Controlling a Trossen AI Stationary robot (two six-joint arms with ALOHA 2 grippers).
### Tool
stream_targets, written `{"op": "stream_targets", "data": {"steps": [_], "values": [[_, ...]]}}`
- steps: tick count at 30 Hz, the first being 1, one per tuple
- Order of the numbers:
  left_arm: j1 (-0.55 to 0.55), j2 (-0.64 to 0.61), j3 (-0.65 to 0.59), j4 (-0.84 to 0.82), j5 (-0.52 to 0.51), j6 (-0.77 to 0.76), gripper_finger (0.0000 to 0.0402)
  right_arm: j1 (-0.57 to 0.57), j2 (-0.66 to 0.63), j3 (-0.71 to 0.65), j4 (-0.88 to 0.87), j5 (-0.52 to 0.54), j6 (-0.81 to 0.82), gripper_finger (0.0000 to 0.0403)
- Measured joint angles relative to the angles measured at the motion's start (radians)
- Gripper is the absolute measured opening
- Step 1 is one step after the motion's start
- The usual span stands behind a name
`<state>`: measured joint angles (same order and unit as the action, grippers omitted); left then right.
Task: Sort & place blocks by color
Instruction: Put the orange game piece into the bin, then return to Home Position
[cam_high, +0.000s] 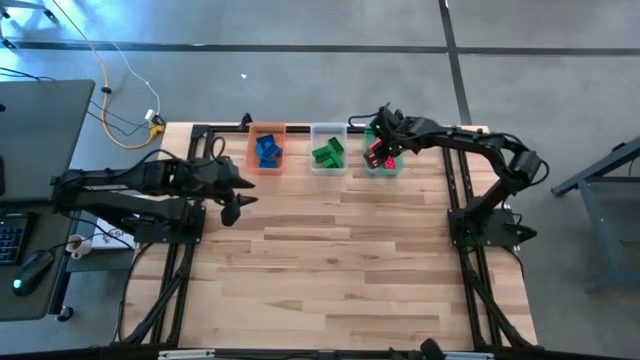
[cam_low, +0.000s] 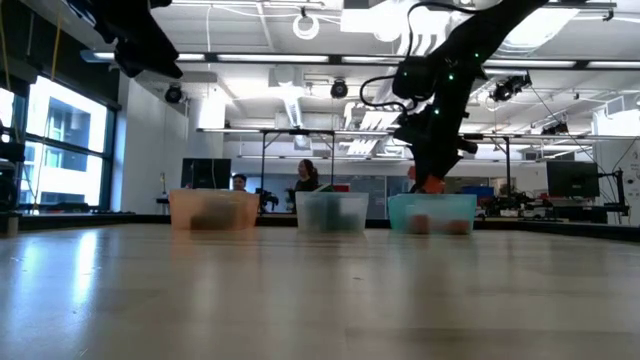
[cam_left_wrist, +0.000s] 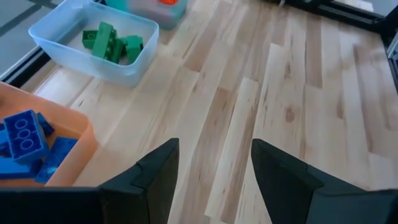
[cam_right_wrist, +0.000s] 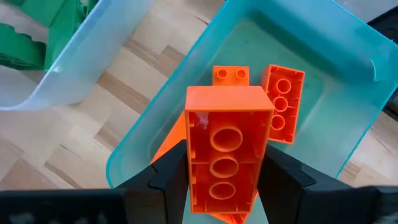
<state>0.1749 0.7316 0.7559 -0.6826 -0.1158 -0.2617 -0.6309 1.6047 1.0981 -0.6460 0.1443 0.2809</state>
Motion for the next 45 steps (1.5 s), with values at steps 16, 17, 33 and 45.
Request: {"op": "stream_targets", "data": {"steps": [16,17,33,45], "values": [[-0.016,-0.090,-0.026,0.045,0.018,0.036,0.0188,-0.051,-0.005,0.048,-0.055,-0.068,0.072,0.0212],[-0.027,-0.101,-0.049,0.084,0.018,0.035,0.0188,-0.045,-0.010,0.061,-0.065,-0.083,0.062,0.0213],[-0.200,-0.278,-0.419,0.577,0.017,0.054,0.0188,0.132,-0.186,0.158,-0.094,-0.074,-0.052,0.0213],[-0.252,-0.420,-0.613,0.691,0.015,0.056,0.0188,0.302,-0.307,0.134,-0.078,0.029,-0.074,0.0213]]}}
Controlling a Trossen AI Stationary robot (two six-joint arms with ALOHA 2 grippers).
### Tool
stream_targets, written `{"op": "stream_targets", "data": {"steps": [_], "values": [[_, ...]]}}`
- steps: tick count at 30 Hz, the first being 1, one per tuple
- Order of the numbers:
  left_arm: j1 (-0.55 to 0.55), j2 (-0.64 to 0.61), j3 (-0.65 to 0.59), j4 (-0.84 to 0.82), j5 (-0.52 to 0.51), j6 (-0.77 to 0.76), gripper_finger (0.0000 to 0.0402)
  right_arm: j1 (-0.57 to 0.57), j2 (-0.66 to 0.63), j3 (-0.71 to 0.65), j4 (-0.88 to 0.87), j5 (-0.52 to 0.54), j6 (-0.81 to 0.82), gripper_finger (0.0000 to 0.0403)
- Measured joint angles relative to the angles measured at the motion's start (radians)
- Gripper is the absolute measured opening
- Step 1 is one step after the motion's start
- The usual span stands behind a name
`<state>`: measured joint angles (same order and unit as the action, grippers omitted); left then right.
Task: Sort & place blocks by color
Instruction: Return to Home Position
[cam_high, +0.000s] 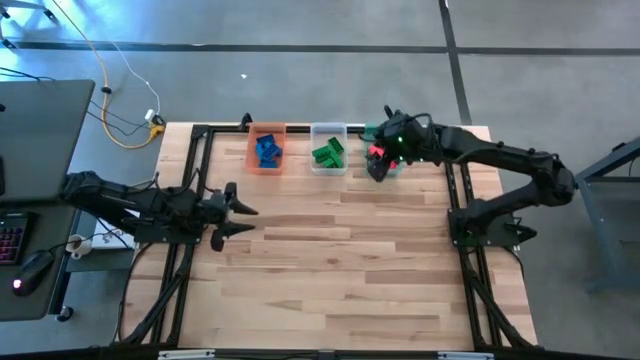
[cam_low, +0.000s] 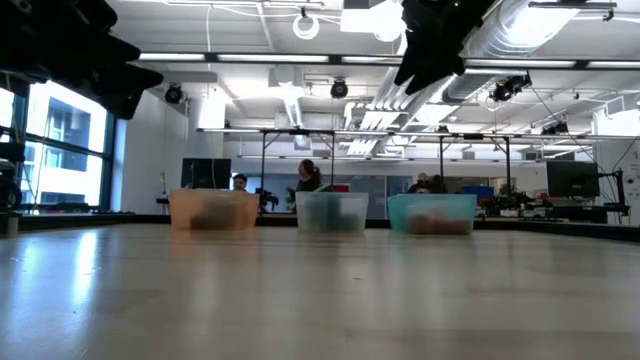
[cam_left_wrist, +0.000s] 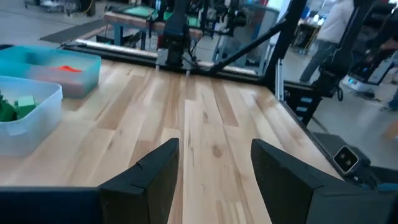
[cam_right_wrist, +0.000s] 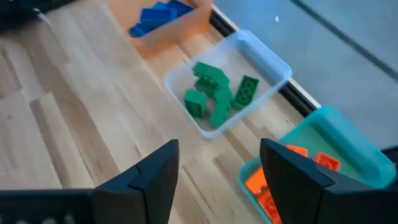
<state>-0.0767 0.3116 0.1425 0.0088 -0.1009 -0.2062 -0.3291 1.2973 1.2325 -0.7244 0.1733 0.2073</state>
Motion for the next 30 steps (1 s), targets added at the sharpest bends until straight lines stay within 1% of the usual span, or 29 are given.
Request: {"op": "stream_targets", "data": {"steps": [4,13,18,20,25,30], "values": [[-0.013,-0.047,-0.042,0.054,0.011,0.004,0.0188,0.060,-0.043,-0.094,0.105,0.019,0.031,0.0213],[-0.024,-0.133,-0.094,0.063,0.003,0.042,0.0188,0.162,-0.185,-0.360,0.316,0.025,0.112,0.0213],[-0.024,-0.176,-0.132,0.074,0.001,0.056,0.0188,0.223,-0.303,-0.549,0.502,0.026,0.148,0.0213],[-0.022,-0.187,-0.132,0.067,0.000,0.071,0.0188,0.243,-0.356,-0.623,0.565,0.044,0.166,0.0213],[-0.022,-0.200,-0.132,0.066,0.000,0.096,0.0188,0.293,-0.491,-0.790,0.682,0.109,0.197,0.0213],[-0.022,-0.200,-0.132,0.065,-0.019,0.097,0.0188,0.333,-0.607,-0.918,0.769,0.112,0.195,0.0213]]}}
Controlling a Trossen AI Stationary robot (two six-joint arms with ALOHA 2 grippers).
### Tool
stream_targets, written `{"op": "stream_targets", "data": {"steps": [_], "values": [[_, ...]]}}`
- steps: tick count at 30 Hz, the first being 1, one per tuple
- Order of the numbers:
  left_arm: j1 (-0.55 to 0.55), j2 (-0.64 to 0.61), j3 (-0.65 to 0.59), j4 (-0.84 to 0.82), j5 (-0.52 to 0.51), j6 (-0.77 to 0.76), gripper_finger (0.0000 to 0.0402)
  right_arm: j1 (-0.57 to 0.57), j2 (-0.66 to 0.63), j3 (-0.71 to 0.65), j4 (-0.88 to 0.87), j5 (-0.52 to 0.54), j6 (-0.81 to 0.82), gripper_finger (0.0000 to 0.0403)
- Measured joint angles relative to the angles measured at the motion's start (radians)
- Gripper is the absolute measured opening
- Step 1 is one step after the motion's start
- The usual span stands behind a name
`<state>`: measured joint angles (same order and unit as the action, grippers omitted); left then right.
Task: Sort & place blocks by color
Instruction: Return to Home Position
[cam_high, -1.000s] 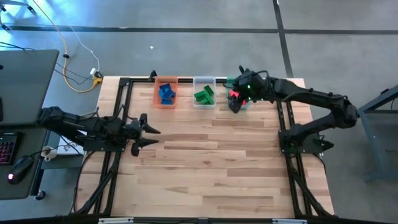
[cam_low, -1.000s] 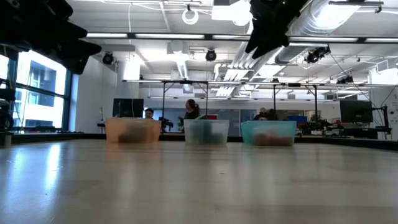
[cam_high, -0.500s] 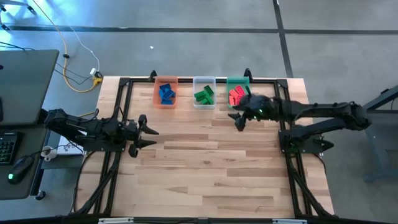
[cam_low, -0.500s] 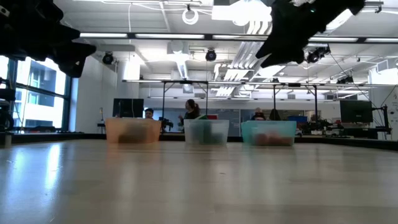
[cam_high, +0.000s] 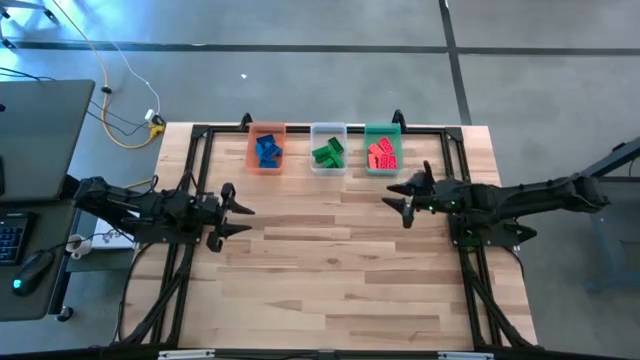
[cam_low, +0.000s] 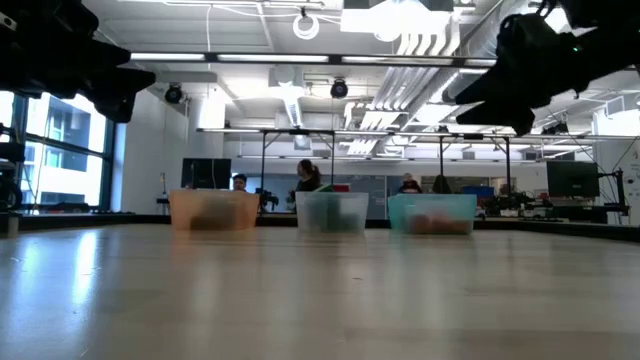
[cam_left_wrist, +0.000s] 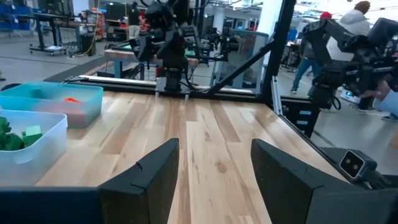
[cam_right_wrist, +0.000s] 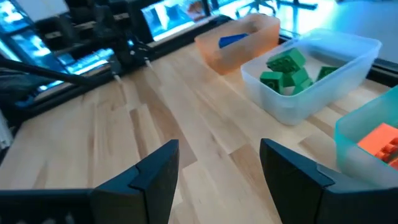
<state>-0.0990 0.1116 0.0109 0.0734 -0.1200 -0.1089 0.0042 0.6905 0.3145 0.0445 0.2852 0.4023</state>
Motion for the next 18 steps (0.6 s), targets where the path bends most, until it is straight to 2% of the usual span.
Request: {"op": "stream_targets", "data": {"steps": [9,18], "values": [[0.000,0.001,0.000,-0.002,-0.001,0.012,0.0188,0.041,-0.183,-0.172,0.136,-0.006,-0.092,0.0213],[0.000,0.001,0.000,-0.002,-0.026,0.102,0.0188,0.042,-0.404,-0.296,0.141,-0.033,-0.152,0.0213]]}}
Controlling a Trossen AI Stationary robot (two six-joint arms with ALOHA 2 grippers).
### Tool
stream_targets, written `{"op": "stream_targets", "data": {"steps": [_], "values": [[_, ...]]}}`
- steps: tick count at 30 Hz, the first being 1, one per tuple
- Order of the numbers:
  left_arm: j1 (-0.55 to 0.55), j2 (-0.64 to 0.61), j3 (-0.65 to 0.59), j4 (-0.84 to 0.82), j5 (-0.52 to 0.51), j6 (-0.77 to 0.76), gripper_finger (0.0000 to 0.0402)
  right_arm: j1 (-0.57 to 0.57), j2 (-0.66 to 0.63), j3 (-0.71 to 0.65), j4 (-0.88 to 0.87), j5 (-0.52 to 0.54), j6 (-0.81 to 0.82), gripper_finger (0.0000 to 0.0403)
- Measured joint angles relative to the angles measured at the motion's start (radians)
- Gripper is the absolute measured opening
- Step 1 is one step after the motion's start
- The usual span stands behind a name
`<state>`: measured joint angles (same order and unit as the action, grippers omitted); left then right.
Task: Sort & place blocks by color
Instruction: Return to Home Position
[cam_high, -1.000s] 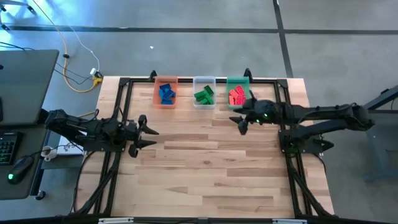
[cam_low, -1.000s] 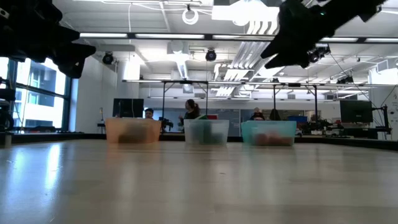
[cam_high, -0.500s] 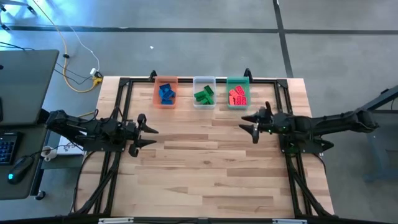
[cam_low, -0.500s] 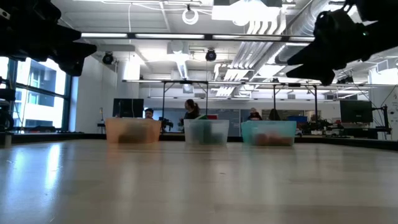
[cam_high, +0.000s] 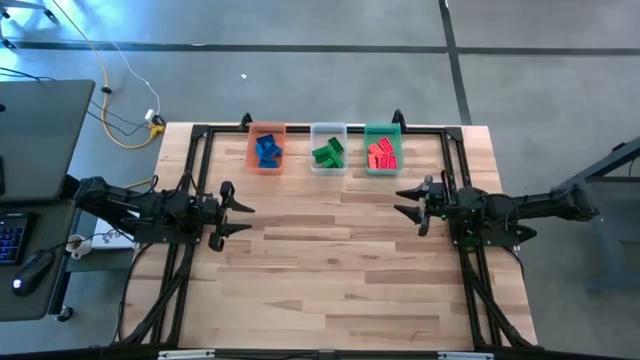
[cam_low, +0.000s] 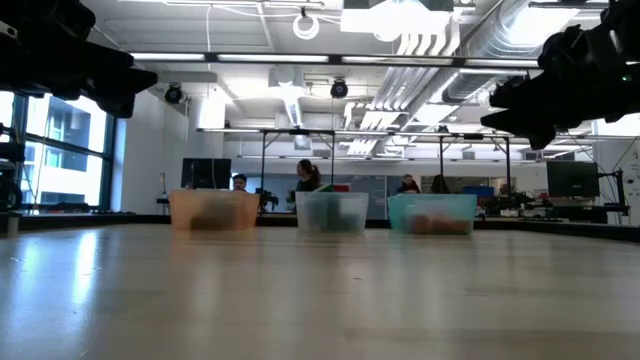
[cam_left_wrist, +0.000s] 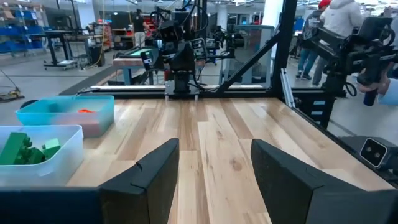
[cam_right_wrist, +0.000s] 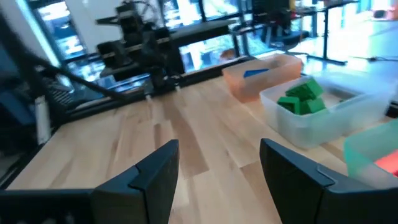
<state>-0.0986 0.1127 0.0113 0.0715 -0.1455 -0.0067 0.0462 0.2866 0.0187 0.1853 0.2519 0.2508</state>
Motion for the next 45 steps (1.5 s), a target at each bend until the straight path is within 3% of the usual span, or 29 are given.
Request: {"op": "stream_targets", "data": {"steps": [8,16,45], "values": [[0.000,0.000,0.000,0.000,0.002,0.000,0.0188,0.000,-0.099,-0.009,-0.072,-0.011,-0.110,0.0213],[0.000,0.000,0.000,0.000,0.003,0.000,0.0188,-0.001,-0.097,-0.009,-0.116,0.133,-0.147,0.0213],[0.000,0.000,0.001,0.000,0.003,0.000,0.0188,0.000,-0.096,-0.010,-0.118,0.125,-0.146,0.0213]]}}
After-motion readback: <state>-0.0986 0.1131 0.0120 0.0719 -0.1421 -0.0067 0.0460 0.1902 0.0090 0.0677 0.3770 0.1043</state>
